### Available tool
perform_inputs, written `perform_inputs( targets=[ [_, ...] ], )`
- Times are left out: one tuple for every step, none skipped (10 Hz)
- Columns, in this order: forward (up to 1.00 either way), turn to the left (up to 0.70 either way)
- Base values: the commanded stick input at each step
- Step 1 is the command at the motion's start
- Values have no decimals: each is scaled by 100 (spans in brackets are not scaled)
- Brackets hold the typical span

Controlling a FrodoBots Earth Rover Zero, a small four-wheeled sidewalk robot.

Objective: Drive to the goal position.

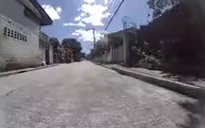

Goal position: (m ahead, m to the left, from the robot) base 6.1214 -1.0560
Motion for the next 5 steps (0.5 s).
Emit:
perform_inputs(
  targets=[
    [100,0],
    [100,4],
    [100,9],
    [100,5],
    [100,0]
  ],
)
